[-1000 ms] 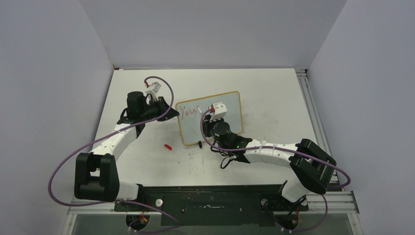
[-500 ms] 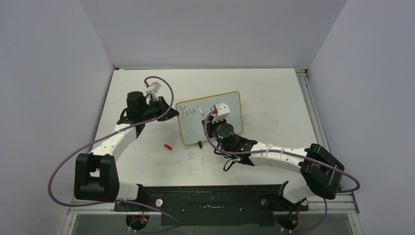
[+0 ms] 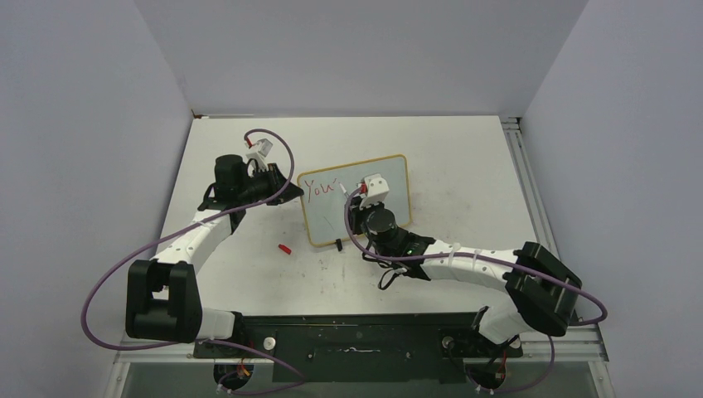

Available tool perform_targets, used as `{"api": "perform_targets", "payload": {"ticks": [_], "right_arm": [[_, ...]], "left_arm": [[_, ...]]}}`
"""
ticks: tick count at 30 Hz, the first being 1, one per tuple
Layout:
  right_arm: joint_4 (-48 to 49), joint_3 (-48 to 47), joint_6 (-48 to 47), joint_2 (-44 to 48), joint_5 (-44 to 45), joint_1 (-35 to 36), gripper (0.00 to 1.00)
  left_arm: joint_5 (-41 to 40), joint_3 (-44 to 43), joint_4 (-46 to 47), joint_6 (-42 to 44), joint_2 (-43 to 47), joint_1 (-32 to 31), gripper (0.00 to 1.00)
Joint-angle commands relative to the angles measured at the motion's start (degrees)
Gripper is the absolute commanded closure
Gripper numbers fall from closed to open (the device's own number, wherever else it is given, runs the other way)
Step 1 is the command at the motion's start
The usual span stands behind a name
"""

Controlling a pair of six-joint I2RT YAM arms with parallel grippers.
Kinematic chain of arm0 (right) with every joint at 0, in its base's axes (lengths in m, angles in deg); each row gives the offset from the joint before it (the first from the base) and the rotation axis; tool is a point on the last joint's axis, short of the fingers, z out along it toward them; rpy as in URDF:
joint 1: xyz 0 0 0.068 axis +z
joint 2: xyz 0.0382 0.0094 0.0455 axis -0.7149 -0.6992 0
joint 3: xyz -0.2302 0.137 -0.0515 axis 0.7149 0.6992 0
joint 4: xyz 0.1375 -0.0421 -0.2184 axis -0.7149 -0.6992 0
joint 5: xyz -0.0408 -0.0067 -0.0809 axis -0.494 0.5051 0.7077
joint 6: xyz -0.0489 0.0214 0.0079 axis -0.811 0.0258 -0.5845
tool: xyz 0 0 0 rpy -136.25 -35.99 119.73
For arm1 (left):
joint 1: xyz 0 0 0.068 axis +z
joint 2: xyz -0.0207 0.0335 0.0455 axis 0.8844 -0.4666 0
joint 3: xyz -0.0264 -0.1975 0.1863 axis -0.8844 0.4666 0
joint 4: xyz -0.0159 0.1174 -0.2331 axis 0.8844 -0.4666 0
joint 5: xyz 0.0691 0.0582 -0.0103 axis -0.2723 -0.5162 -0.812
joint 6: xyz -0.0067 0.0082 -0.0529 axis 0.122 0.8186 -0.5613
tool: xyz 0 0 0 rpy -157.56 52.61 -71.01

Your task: Write a sentence on the whiteboard

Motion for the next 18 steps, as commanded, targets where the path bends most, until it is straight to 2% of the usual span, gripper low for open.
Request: {"api": "perform_targets", "payload": {"ticks": [1, 18], "right_arm": [[2.03, -1.24, -0.47, -1.61, -0.15, -0.54, 0.95], [2.77, -1.74, -0.40, -3.69, -0.92, -1.68, 0.95]], "left_arm": [[0.85, -1.67, 2.28, -0.52, 1.87, 0.51, 1.00], [0.92, -1.67, 2.23, -0.52, 1.81, 0.51, 1.00]]}}
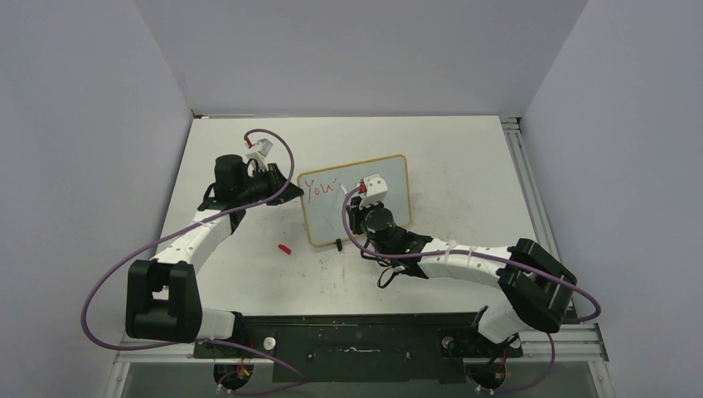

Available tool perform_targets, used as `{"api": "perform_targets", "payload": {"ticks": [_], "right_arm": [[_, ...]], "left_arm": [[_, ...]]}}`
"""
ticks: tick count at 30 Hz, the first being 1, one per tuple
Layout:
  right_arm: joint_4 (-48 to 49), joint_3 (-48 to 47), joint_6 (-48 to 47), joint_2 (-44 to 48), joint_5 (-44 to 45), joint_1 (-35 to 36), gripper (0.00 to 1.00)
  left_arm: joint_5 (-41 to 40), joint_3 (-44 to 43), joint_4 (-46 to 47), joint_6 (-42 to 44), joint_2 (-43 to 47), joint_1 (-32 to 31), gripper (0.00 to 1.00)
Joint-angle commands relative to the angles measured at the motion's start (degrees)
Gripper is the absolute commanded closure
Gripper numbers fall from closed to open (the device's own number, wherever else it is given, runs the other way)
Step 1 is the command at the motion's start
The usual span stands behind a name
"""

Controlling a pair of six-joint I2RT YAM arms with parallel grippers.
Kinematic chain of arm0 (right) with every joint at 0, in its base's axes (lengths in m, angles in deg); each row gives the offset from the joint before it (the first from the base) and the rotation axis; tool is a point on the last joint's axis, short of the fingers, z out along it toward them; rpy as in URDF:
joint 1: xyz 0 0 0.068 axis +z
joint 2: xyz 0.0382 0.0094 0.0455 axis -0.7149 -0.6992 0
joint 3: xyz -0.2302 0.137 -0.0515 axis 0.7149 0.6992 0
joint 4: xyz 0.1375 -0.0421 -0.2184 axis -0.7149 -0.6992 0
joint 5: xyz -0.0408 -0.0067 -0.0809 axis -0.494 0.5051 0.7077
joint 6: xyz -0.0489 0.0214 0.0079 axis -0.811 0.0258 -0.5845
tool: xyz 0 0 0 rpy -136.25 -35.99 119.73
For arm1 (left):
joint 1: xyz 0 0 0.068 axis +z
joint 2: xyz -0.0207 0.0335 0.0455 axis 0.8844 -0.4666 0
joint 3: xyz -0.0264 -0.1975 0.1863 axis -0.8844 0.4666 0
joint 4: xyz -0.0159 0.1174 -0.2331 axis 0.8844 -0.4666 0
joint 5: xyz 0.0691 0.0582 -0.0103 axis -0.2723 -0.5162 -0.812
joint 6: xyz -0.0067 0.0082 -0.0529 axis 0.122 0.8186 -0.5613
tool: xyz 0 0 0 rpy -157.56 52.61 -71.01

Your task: Write a sentence on the whiteboard

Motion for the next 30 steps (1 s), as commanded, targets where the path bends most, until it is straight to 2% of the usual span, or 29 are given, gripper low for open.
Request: {"api": "perform_targets", "payload": {"ticks": [1, 30], "right_arm": [[2.56, -1.74, -0.29, -1.26, -0.42, -0.58, 0.95], [0.48, 1.49, 2.38, 1.21, 2.79, -0.93, 0.95]], "left_arm": [[0.94, -1.67, 2.22, -0.52, 1.80, 0.51, 1.00], [1.09, -1.58, 2.31, -0.69, 2.36, 0.51, 1.00]]}}
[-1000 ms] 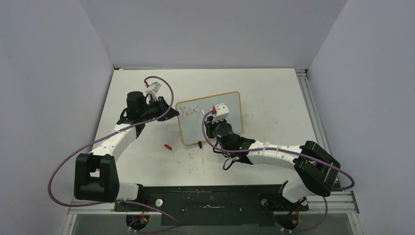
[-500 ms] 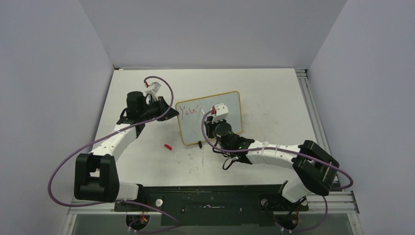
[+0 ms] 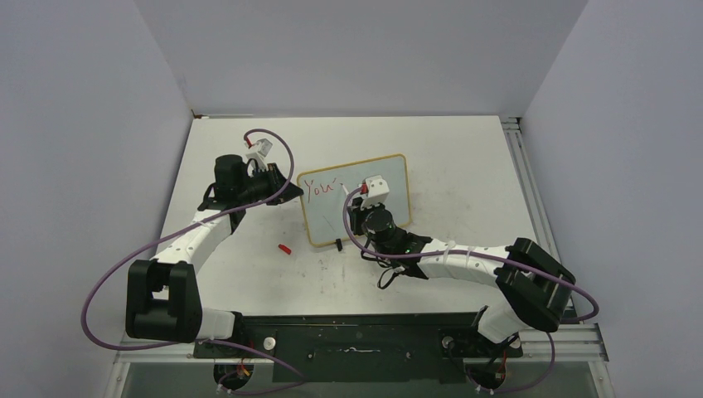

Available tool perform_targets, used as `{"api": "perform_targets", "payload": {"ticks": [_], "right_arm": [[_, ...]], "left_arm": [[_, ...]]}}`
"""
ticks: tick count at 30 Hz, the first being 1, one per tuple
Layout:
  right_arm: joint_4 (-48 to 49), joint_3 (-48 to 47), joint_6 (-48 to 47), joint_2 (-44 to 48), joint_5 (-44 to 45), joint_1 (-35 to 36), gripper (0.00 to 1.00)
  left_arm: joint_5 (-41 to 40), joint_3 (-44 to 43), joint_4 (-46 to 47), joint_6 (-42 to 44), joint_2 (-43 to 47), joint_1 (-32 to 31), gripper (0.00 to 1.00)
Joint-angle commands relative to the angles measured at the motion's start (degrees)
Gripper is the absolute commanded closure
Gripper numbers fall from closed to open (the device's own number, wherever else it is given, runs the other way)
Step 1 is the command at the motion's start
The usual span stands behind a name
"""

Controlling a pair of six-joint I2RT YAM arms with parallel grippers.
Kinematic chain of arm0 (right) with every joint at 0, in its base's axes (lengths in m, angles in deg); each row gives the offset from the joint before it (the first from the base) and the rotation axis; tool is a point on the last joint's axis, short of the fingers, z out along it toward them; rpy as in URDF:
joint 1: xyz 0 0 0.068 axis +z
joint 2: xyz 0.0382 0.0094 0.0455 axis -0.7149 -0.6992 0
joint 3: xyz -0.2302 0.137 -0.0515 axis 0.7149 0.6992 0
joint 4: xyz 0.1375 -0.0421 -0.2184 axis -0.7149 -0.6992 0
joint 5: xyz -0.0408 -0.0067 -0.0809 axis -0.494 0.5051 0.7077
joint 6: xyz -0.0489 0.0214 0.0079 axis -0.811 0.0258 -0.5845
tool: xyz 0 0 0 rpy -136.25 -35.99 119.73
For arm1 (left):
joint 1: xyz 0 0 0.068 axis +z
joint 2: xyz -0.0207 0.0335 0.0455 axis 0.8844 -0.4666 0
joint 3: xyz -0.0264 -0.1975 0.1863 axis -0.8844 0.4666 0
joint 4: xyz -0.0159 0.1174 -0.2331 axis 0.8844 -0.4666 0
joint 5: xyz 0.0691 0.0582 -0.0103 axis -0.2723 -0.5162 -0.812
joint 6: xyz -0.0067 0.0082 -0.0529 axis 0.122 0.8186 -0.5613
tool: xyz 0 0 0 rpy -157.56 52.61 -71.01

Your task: Write a sentence on the whiteboard

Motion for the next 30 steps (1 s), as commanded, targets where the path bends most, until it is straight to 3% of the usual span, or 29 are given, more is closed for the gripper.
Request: {"api": "perform_targets", "payload": {"ticks": [1, 30], "right_arm": [[-0.22, 0.83, 0.84, 1.91, 2.16, -0.66, 0.95], [-1.43, 2.70, 1.25, 1.67, 1.05, 0.81, 0.95]], "left_arm": [[1.33, -1.54, 2.29, -0.69, 2.38, 0.46, 1.00], [1.38, -1.49, 2.38, -0.69, 2.47, 0.46, 1.00]]}}
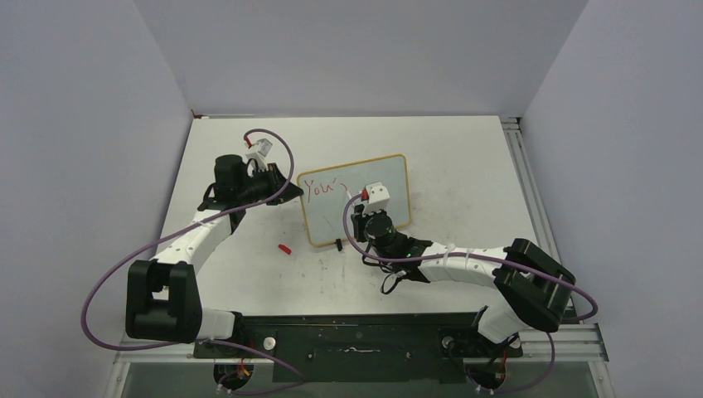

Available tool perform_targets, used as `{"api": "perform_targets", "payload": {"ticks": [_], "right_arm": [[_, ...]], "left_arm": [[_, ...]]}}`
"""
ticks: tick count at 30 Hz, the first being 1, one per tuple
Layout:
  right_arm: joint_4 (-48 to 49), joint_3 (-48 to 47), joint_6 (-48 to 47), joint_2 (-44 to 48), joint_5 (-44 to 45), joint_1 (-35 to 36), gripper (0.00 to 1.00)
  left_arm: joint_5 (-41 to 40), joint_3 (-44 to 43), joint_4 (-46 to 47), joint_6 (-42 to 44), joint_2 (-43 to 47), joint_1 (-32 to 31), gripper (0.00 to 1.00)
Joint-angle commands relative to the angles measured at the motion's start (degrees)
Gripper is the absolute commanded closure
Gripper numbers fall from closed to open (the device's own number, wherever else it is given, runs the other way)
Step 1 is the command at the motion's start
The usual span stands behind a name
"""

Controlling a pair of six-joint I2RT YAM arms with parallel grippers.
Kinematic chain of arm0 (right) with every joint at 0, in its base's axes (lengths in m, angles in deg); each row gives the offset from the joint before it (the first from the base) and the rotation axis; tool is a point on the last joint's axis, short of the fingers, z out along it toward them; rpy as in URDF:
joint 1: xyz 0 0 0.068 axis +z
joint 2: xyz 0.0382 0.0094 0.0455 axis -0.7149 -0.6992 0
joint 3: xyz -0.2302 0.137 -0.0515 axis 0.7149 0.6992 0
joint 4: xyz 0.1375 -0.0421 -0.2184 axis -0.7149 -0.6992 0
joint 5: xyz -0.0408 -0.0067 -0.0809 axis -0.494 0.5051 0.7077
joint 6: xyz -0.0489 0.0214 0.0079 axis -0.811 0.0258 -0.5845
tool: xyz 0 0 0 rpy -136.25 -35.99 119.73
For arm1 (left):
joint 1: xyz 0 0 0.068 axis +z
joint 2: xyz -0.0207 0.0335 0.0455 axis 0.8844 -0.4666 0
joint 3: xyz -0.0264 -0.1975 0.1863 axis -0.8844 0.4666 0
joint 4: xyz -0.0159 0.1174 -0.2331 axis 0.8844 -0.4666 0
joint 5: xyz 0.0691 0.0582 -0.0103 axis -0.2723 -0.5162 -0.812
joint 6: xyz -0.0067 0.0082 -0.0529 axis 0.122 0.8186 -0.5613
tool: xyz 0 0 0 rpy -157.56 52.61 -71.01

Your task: Write a sentence on the whiteboard

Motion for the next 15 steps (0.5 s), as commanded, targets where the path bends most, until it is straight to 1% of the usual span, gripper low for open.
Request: {"api": "perform_targets", "payload": {"ticks": [1, 15], "right_arm": [[-0.12, -0.21, 0.45, 1.52, 0.96, 0.29, 0.95], [1.17, -3.02, -1.57, 0.31, 2.37, -0.26, 0.95]], "left_arm": [[1.32, -1.49, 2.38, -0.71, 2.39, 0.47, 1.00], [1.34, -1.49, 2.38, -0.65, 2.37, 0.46, 1.00]]}}
